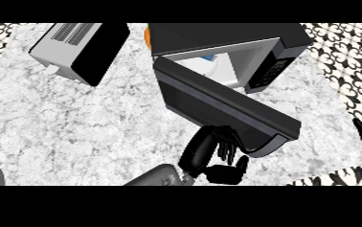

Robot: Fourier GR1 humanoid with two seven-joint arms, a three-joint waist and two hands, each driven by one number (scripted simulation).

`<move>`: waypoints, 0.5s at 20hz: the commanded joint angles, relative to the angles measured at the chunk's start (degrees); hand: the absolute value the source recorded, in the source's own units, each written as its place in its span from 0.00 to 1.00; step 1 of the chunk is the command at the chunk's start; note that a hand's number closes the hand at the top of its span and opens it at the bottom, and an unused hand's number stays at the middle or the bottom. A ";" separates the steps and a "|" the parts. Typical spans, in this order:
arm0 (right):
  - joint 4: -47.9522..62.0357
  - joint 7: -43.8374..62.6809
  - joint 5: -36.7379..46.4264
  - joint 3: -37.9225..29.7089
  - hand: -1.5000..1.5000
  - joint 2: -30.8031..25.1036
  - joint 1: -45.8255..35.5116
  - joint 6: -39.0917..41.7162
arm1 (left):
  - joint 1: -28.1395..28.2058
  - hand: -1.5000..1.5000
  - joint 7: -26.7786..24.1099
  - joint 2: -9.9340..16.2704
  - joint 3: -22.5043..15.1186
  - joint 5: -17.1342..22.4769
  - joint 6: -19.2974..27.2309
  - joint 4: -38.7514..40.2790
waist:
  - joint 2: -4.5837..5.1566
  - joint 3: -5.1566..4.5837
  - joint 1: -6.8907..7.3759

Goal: Pick up the milk, place it into the microwave and close the microwave

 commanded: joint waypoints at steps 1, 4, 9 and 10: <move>-2.02 -0.14 -1.37 -1.30 0.00 -2.07 -1.25 1.31 | -3.82 0.00 -4.76 -0.33 4.20 4.01 4.18 -1.13 | 0.40 -0.22 -1.89; -2.17 0.45 -3.87 -0.72 0.00 -1.57 -1.78 2.24 | -6.00 0.00 -6.27 -0.33 5.10 6.37 5.69 0.10 | 1.00 0.01 -3.38; -3.32 2.68 -6.15 -0.56 0.00 -3.11 -2.90 2.96 | -10.54 0.00 -7.29 -0.34 6.40 9.62 7.03 2.58 | 1.72 0.12 -5.77; -3.69 2.67 -6.36 -0.64 0.00 -3.68 -2.76 3.61 | -11.11 0.00 -7.59 -0.34 7.35 10.25 7.69 3.47 | 1.80 0.13 -6.27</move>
